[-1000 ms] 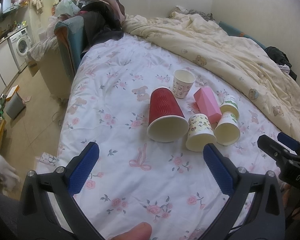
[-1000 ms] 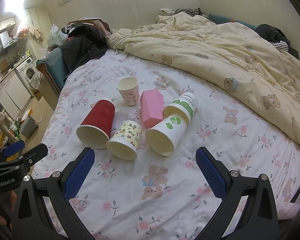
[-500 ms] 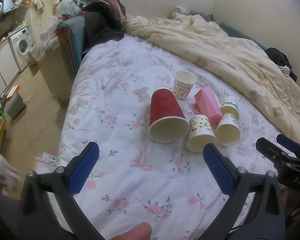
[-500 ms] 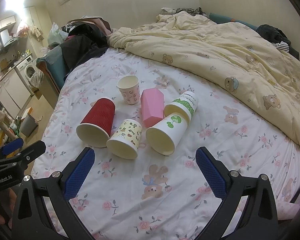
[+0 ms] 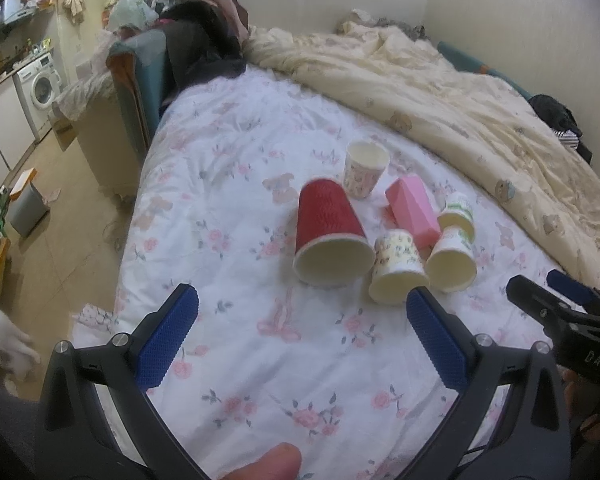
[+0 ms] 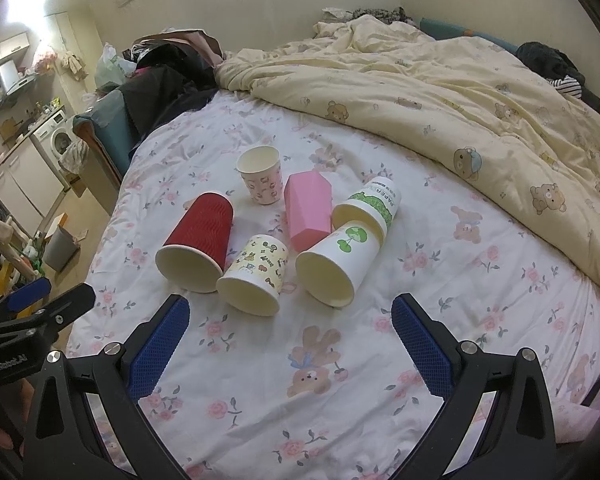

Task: Flip cup upside down
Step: 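Lower the right gripper onto the pink hexagonal cup and close it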

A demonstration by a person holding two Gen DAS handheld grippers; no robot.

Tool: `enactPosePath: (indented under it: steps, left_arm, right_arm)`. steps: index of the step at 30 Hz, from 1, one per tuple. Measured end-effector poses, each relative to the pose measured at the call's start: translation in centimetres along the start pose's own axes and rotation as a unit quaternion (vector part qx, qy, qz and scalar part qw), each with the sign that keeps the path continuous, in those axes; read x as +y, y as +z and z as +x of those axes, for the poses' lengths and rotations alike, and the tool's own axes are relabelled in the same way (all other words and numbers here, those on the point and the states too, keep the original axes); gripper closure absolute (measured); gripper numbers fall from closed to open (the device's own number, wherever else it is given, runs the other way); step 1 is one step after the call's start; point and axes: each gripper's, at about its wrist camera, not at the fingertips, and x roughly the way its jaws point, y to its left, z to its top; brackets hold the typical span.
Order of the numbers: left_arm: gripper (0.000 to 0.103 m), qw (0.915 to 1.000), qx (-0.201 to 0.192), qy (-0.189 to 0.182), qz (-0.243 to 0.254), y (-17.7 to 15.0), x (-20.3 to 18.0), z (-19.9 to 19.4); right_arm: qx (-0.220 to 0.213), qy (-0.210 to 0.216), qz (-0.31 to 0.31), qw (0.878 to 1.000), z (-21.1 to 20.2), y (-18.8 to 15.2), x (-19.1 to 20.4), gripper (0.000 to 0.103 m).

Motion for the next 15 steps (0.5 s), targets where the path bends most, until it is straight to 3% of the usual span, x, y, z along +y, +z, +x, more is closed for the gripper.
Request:
enactPosePath:
  steps: [6,15]
  left_arm:
    - [0.0,0.9998,0.017,0.006,0.005,2.6,-0.3,1.0]
    - [0.0,0.9988,0.046,0.015,0.003,6.3,-0.2,4.0]
  right_arm:
    - [0.014,0.019,0.023,0.999,0.0,2.5,-0.9,0.0]
    - [0.076,0.057,0.029,0.995,3.0,6.9,-1.5,0.0]
